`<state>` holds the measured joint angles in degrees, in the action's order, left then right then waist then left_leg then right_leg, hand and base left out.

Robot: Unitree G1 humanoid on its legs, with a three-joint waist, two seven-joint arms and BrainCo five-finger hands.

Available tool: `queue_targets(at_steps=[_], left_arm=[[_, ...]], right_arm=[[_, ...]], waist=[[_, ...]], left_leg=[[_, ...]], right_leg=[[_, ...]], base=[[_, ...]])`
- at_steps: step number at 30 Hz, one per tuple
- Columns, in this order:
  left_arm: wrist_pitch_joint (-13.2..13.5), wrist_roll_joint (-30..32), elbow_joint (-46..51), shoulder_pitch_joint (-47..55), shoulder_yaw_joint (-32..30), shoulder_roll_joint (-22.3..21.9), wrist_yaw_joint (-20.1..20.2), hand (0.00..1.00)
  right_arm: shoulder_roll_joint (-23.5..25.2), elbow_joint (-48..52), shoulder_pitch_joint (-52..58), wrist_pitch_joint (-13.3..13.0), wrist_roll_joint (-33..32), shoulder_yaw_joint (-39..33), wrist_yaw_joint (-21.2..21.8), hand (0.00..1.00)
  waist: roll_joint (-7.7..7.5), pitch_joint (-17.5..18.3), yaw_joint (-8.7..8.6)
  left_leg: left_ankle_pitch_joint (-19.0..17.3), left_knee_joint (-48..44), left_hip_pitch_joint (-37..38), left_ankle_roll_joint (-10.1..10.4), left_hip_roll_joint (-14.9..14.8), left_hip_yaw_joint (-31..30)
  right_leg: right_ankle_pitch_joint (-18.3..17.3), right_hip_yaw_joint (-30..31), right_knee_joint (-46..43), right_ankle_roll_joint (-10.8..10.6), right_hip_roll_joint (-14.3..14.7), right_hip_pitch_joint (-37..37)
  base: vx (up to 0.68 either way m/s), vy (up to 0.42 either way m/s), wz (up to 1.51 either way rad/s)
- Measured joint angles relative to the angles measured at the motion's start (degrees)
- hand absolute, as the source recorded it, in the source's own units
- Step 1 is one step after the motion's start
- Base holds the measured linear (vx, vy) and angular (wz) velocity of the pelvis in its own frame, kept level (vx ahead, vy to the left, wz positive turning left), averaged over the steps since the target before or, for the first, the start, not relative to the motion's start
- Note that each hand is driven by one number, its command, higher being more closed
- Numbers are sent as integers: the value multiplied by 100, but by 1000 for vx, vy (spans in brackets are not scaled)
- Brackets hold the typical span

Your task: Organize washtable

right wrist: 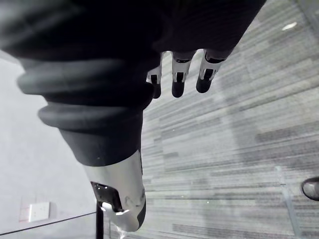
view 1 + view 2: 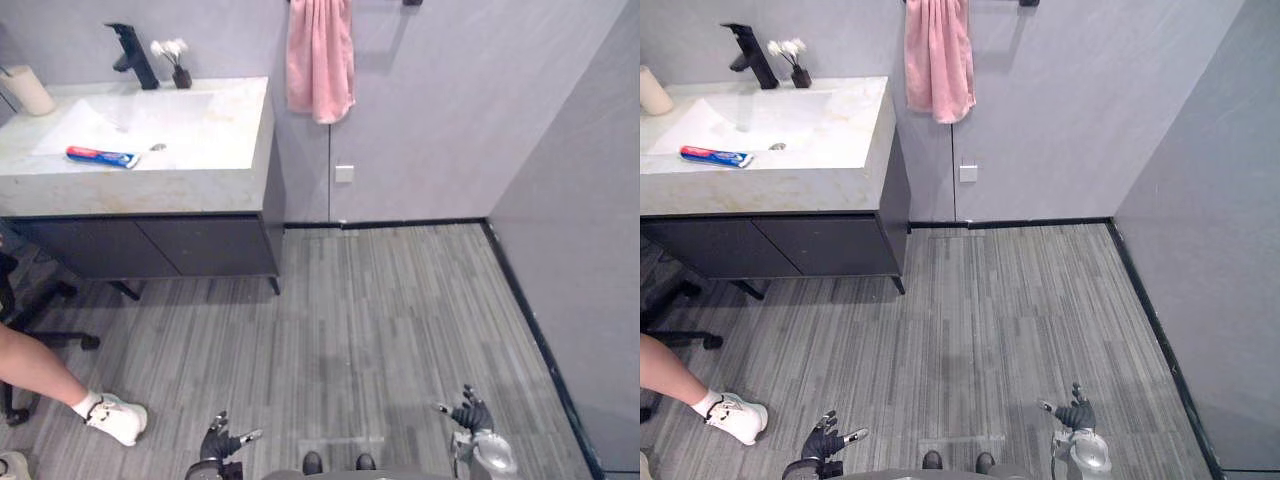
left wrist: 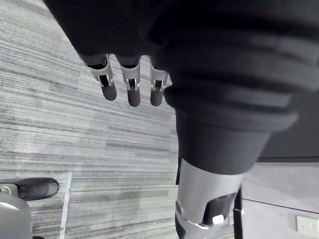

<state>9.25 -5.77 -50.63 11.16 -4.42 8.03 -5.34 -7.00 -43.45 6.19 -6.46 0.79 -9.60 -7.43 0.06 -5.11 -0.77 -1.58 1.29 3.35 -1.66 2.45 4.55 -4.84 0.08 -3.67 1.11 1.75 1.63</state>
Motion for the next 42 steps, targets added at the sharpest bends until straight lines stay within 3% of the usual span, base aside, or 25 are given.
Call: queue_targets(at_steps=[14,20,23,25,26,28,31,34,35,37,38,39,40,41,42], left_arm=[[23,135,874,-2,-99,112,-7,0],[21,43,1087,30,-117,-4,-74,0],[14,-60,1365,188,-138,-54,-105,0],[19,-124,1592,230,-136,-45,-103,0],[19,-141,1602,224,-135,-42,-104,0],[19,-168,1637,54,-16,43,-105,0],[16,-244,1636,-91,117,104,-101,0],[18,-258,1637,-294,181,100,-106,0],[23,-257,1639,-383,211,111,-109,0],[27,-255,1648,-383,229,159,-108,0],[10,-256,1634,-389,226,51,-109,0],[24,-256,1691,-389,229,13,-98,0],[23,-256,1698,-399,230,-30,-97,0],[17,-267,1728,-366,219,-136,-86,0],[17,-279,1835,-298,221,-192,-78,0]], right_arm=[[-212,436,-23,-20,183,-138,14,0],[-221,436,-180,-1,145,-141,3,0],[-248,440,-228,25,144,-154,-10,0],[-254,445,-163,54,143,-166,-13,0],[-251,445,-155,59,143,-165,-13,0],[-208,472,-117,76,133,-153,-9,0],[-266,480,-132,77,76,-152,-11,0],[-381,535,-223,74,-22,-110,-11,0],[-405,634,-219,73,-34,-108,-11,0],[-410,788,-113,65,-35,-103,-11,0],[-483,803,-137,79,-35,-105,-9,0],[-441,847,-176,70,-44,-57,-11,0],[-440,872,-169,69,-48,-5,-7,0],[-418,930,-126,67,-81,118,-7,0],[-304,964,-97,67,-112,171,-12,0]], waist=[[123,-168,-25],[201,-331,21],[242,-354,20],[193,-391,-22],[186,-395,-24],[171,-495,-28],[156,-540,-124],[308,-626,-177],[373,-663,-185],[208,-620,-219],[356,-652,-290],[365,-648,-335],[370,-655,-353],[349,-695,-291],[332,-759,-276]], left_leg=[[-11,-23,123,13,2,-277],[-610,-596,-329,-24,-78,23],[-1014,-1023,-622,-50,-97,272],[-1339,-1373,-705,-181,10,341],[-1378,-1389,-694,-204,22,334],[-1544,-1467,-519,-334,53,266],[-1673,-1522,-158,-331,-29,169],[-1767,-1358,300,-171,-354,29],[-1802,-1329,401,-23,-456,-7],[-1911,-1418,613,228,-434,-52],[-2002,-1734,666,382,-605,-174],[-1750,-2550,331,562,-654,-207],[-1535,-3106,127,538,-654,-221],[-961,-4423,-362,470,-771,-252],[-995,-5469,-676,421,-1008,-152]], right_leg=[[-3,-17,90,-5,-21,218],[-120,328,48,-88,39,-86],[-478,564,-594,-185,55,-550],[-986,608,-1578,-418,-45,-949],[-1024,595,-1714,-469,-62,-987],[-1147,337,-3202,-549,-106,-1663],[-1264,-49,-3301,-438,-181,-1958],[-1168,-400,-2845,-392,-20,-2481],[-896,-488,-2512,-316,84,-2645],[177,-447,-1623,-88,81,-2695],[467,-577,-1874,88,141,-2635],[147,-634,-1916,202,143,-2486],[68,-646,-1903,253,149,-2370],[-121,-614,-1780,353,155,-1933],[-210,-599,-1609,467,219,-1364]], base=[[61,0,5],[-65,19,-25],[-46,47,-49],[41,67,-23],[101,69,-10],[213,50,7],[348,26,23],[476,-28,20],[526,-56,24],[611,-93,24],[761,-148,31],[615,-132,27],[714,-164,19],[591,-153,12],[579,-147,11]])
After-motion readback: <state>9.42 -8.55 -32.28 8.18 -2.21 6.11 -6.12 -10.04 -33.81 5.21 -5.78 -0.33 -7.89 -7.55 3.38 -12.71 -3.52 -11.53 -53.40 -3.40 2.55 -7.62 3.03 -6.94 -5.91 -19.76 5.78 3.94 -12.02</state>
